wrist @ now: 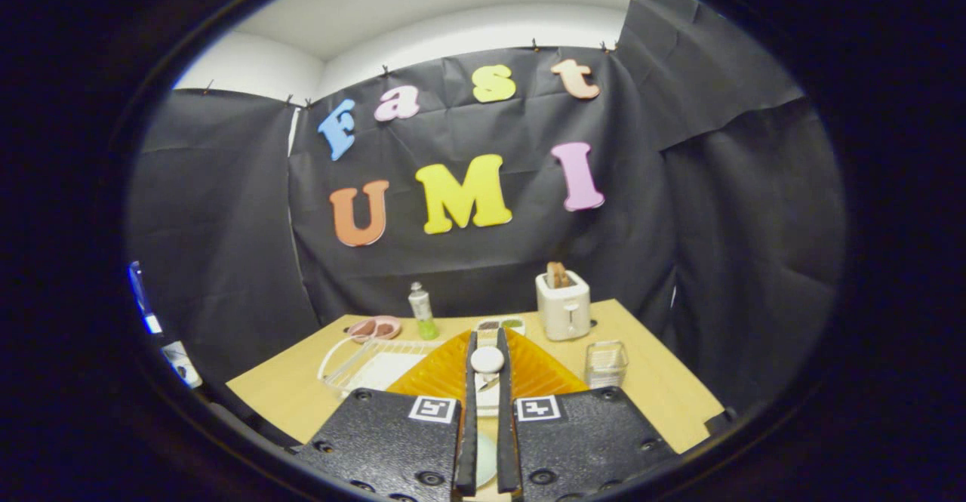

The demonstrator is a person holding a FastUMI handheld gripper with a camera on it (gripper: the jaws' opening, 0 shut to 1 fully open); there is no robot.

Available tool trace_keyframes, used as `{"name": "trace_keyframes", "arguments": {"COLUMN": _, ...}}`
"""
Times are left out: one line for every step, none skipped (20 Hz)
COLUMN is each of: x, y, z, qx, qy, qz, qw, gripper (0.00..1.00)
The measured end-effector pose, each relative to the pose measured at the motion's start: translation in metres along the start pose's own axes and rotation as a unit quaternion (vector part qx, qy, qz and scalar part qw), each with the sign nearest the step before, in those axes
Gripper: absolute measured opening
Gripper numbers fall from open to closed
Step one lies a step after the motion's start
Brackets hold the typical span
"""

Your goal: Take the plate from the dish rack, then take the spoon from the basket and place it into the plate.

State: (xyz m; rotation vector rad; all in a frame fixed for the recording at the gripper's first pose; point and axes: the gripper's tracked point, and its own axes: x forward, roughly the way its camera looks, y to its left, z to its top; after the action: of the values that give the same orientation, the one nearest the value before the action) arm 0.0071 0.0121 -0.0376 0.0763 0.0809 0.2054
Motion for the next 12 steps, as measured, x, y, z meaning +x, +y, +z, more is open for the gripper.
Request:
{"name": "trace_keyframes", "arguments": {"x": 0.0, "y": 0.014, "z": -0.015, "qx": 0.0, "qy": 0.015, "qz": 0.013, "qw": 1.0, "gripper": 0.16}}
{"name": "trace_keyframes", "arguments": {"x": 0.002, "y": 0.027, "z": -0.031, "qx": -0.002, "qy": 0.031, "qz": 0.024, "qw": 0.999, "gripper": 0.16}}
{"name": "trace_keyframes", "arguments": {"x": 0.005, "y": 0.037, "z": -0.047, "qx": -0.001, "qy": 0.047, "qz": 0.031, "qw": 0.998, "gripper": 0.16}}
{"name": "trace_keyframes", "arguments": {"x": 0.008, "y": 0.045, "z": -0.063, "qx": 0.001, "qy": 0.063, "qz": 0.037, "qw": 0.997, "gripper": 0.16}}
{"name": "trace_keyframes", "arguments": {"x": 0.012, "y": 0.052, "z": -0.077, "qx": 0.004, "qy": 0.077, "qz": 0.04, "qw": 0.996, "gripper": 0.16}}
{"name": "trace_keyframes", "arguments": {"x": 0.019, "y": 0.057, "z": -0.088, "qx": 0.002, "qy": 0.088, "qz": 0.04, "qw": 0.995, "gripper": 0.16}}
{"name": "trace_keyframes", "arguments": {"x": 0.027, "y": 0.059, "z": -0.099, "qx": 0.0, "qy": 0.1, "qz": 0.036, "qw": 0.994, "gripper": 0.16}}
{"name": "trace_keyframes", "arguments": {"x": 0.034, "y": 0.059, "z": -0.109, "qx": -0.006, "qy": 0.11, "qz": 0.028, "qw": 0.994, "gripper": 0.16}}
{"name": "trace_keyframes", "arguments": {"x": 0.04, "y": 0.059, "z": -0.117, "qx": -0.013, "qy": 0.118, "qz": 0.022, "qw": 0.993, "gripper": 0.16}}
{"name": "trace_keyframes", "arguments": {"x": 0.044, "y": 0.06, "z": -0.126, "qx": -0.016, "qy": 0.128, "qz": 0.02, "qw": 0.991, "gripper": 0.16}}
{"name": "trace_keyframes", "arguments": {"x": 0.047, "y": 0.064, "z": -0.132, "qx": -0.014, "qy": 0.136, "qz": 0.028, "qw": 0.99, "gripper": 0.16}}
{"name": "trace_keyframes", "arguments": {"x": 0.047, "y": 0.069, "z": -0.138, "qx": -0.009, "qy": 0.146, "qz": 0.039, "qw": 0.989, "gripper": 0.16}}
